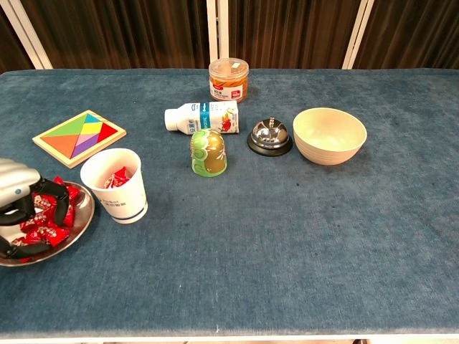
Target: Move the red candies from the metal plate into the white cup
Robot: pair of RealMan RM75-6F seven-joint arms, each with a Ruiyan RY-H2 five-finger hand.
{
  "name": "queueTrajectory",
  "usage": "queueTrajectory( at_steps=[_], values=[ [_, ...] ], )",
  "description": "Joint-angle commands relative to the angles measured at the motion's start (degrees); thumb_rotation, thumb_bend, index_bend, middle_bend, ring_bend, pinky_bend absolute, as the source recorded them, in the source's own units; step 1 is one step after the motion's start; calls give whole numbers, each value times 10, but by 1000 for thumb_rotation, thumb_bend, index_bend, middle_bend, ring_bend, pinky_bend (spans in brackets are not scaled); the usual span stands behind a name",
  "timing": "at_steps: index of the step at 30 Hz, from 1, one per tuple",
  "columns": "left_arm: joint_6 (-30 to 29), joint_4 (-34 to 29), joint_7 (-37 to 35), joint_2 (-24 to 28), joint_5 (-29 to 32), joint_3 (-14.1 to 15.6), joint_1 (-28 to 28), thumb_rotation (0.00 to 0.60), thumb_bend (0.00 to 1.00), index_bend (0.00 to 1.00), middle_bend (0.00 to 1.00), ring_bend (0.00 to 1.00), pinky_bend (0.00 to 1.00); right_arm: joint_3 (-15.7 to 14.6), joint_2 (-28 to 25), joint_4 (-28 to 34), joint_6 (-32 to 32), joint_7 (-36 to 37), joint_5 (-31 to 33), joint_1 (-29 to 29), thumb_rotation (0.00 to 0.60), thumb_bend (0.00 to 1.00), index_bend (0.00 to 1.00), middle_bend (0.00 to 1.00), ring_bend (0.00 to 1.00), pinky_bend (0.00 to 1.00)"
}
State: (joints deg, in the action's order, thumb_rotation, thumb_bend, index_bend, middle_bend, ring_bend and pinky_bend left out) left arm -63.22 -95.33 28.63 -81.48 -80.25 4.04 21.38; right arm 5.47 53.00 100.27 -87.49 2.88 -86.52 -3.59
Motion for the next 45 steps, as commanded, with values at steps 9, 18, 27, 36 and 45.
queueTrajectory(
  at_steps=[9, 18, 27, 36, 45],
  values=[
    [14, 0, -24, 2, 18, -2, 3, 600, 391, 619, 1000, 963, 896, 0, -1, 2, 0, -1, 0, 0, 600, 216, 0, 139, 3, 124],
    [-65, -68, -110, 70, -36, -19, -17, 600, 378, 621, 1000, 963, 896, 2, -1, 4, 2, -4, 0, -3, 600, 215, 0, 138, 3, 123],
    [-70, -114, -166, 103, -62, -57, 8, 600, 368, 621, 1000, 963, 896, 0, 3, 1, 4, -1, 1, -2, 600, 216, 0, 138, 3, 123],
    [14, -99, -176, 68, -4, -95, 69, 600, 351, 620, 1000, 963, 896, -1, 2, -2, 2, 3, 1, 0, 600, 216, 0, 138, 3, 124],
    [43, -93, -125, 46, 34, -90, 91, 600, 256, 537, 1000, 962, 896, 0, 4, -9, 5, 8, 7, 0, 600, 216, 0, 138, 3, 124]
  ],
)
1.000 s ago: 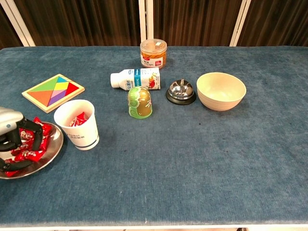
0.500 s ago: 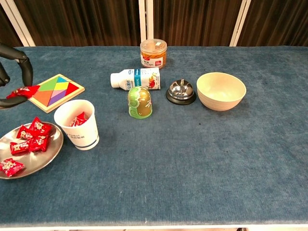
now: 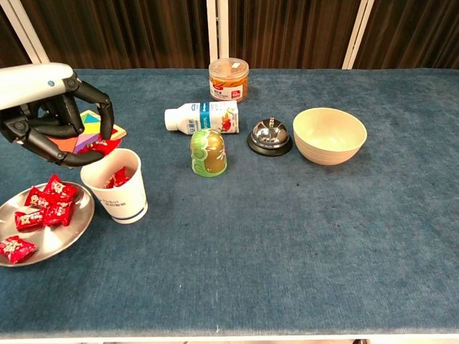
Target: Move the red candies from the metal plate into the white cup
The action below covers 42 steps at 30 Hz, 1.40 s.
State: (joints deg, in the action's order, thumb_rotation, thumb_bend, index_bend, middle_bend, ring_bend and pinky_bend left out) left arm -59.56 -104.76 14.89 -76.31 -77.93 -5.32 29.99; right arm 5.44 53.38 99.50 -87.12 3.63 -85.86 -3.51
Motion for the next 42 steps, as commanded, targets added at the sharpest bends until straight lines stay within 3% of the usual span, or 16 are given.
queueTrajectory(
  at_steps=[1, 6, 15, 22, 26, 31, 42],
  values=[
    [5, 2, 17, -8, 14, 4, 5, 600, 217, 511, 1000, 962, 895, 0, 1, -2, 3, 0, 1, -2, 600, 216, 0, 138, 3, 124],
    [-16, 0, 22, -8, 9, 11, -3, 600, 111, 425, 1000, 961, 896, 1, 2, -2, 6, 0, 1, -4, 600, 215, 0, 138, 3, 124],
    [-82, -2, -30, 41, -71, 54, -47, 600, 138, 426, 1000, 961, 895, 2, 3, 0, 4, -1, -2, -5, 600, 216, 0, 138, 3, 125],
    [-126, 44, -90, 60, -131, 92, -82, 600, 171, 452, 1000, 960, 895, 3, 4, -1, 4, -1, -4, -7, 600, 216, 0, 139, 3, 125],
    [-111, 86, -110, 62, -156, 118, -85, 600, 185, 466, 1000, 954, 891, 3, 3, 0, 2, -1, -5, -6, 600, 216, 0, 139, 3, 126],
    [-77, 119, -61, 51, -154, 133, -85, 600, 196, 468, 998, 953, 891, 2, 3, 1, 1, -2, -6, -5, 600, 216, 0, 138, 3, 127],
    [-26, 123, -4, 30, -114, 129, -80, 600, 198, 468, 998, 953, 891, 0, 3, 4, 0, -6, -6, -4, 600, 216, 0, 139, 3, 128]
  ],
)
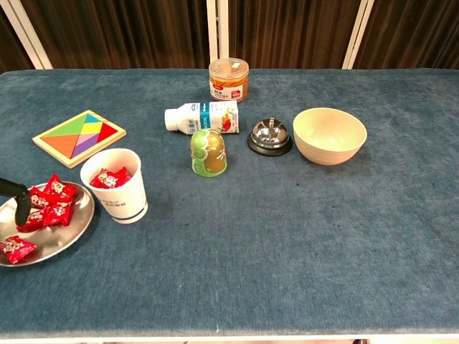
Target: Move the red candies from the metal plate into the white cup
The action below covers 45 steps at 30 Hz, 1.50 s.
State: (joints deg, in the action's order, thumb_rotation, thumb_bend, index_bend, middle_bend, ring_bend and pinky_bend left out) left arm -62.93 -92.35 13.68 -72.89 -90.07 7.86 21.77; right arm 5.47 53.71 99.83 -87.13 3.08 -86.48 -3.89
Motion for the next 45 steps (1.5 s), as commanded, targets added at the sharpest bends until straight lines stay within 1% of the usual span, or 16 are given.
queueTrajectory(
  at_steps=[1, 16, 22, 24, 26, 28, 33, 39, 43, 45],
  values=[
    [10, -3, 11, -4, 10, -4, 3, 600, 198, 468, 998, 953, 891, 0, -1, 1, 0, -1, 0, 0, 600, 216, 0, 139, 3, 128],
    [49, -16, 49, -11, 58, -18, 15, 600, 198, 486, 998, 953, 891, 0, 2, -2, 6, -1, 5, -2, 600, 216, 0, 138, 3, 128],
    [63, -15, 52, -17, 73, -21, 21, 600, 203, 502, 998, 953, 891, 1, 1, -2, 4, -1, 5, -2, 600, 216, 0, 138, 3, 128],
    [66, -13, 46, -21, 75, -23, 23, 600, 229, 512, 998, 953, 891, 1, 1, -2, 5, -1, 6, -2, 600, 216, 0, 139, 3, 128],
    [69, -8, 41, -24, 75, -23, 24, 600, 304, 532, 998, 953, 891, 1, 1, -2, 5, 0, 5, -2, 600, 216, 0, 138, 3, 128],
    [68, -6, 38, -26, 74, -24, 25, 600, 359, 549, 998, 953, 891, 1, 1, -2, 4, 0, 6, -1, 600, 216, 0, 138, 3, 129],
    [46, -15, 22, -19, 63, -27, 20, 600, 370, 574, 998, 953, 891, 1, 1, -2, 2, 1, 5, -1, 600, 216, 0, 138, 3, 129],
    [-13, -59, -8, 25, 44, -38, 4, 600, 357, 575, 998, 953, 891, 2, 2, -3, 3, 2, 3, -2, 600, 216, 0, 138, 3, 129],
    [-46, -89, -39, 51, 26, -55, 2, 600, 348, 575, 998, 954, 891, 2, 3, -5, 4, 3, 4, -3, 600, 216, 0, 138, 3, 129],
    [-49, -97, -50, 54, 21, -66, 9, 600, 347, 575, 998, 954, 891, 2, 4, -6, 5, 4, 4, -3, 600, 216, 0, 138, 3, 131]
  ],
)
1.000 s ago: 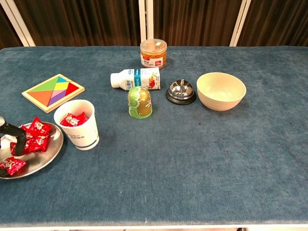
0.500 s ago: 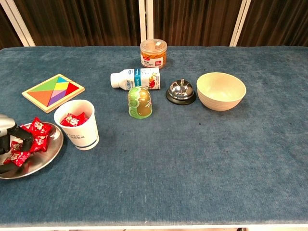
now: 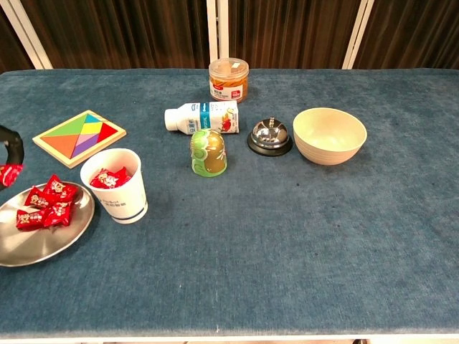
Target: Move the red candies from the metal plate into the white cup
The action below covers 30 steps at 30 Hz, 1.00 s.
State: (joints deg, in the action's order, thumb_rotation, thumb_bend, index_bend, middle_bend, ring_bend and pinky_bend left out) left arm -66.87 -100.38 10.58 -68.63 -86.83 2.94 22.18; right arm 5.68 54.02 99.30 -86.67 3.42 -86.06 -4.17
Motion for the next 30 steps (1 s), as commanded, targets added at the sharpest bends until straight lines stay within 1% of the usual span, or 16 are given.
queueTrajectory(
  at_steps=[1, 5, 8, 11, 22, 30],
  values=[
    [-8, -20, -21, 11, -13, -22, 10, 600, 347, 575, 998, 954, 891, 0, 1, -1, 1, 1, -1, -1, 600, 216, 0, 138, 3, 131],
    [23, -34, -22, 0, -5, -41, 38, 600, 331, 575, 998, 954, 891, -1, 2, -2, -1, 2, -2, 0, 600, 216, 0, 138, 3, 131],
    [55, -37, -2, -16, 13, -51, 60, 600, 322, 575, 998, 954, 891, -1, 2, -4, -3, 5, 0, 2, 600, 216, 0, 138, 3, 131],
    [75, -38, 13, -29, 33, -57, 72, 600, 311, 574, 998, 954, 891, -2, 2, -8, -2, 10, 2, 4, 600, 216, 0, 138, 3, 131],
    [81, -27, 22, -58, 58, -67, 87, 600, 287, 572, 998, 954, 891, -1, 5, -18, 2, 18, 5, 3, 600, 215, 0, 138, 3, 131],
    [85, -22, 25, -73, 66, -68, 95, 600, 252, 525, 998, 954, 891, -2, 6, -21, 3, 19, 5, 2, 600, 216, 0, 138, 3, 131]
  ],
)
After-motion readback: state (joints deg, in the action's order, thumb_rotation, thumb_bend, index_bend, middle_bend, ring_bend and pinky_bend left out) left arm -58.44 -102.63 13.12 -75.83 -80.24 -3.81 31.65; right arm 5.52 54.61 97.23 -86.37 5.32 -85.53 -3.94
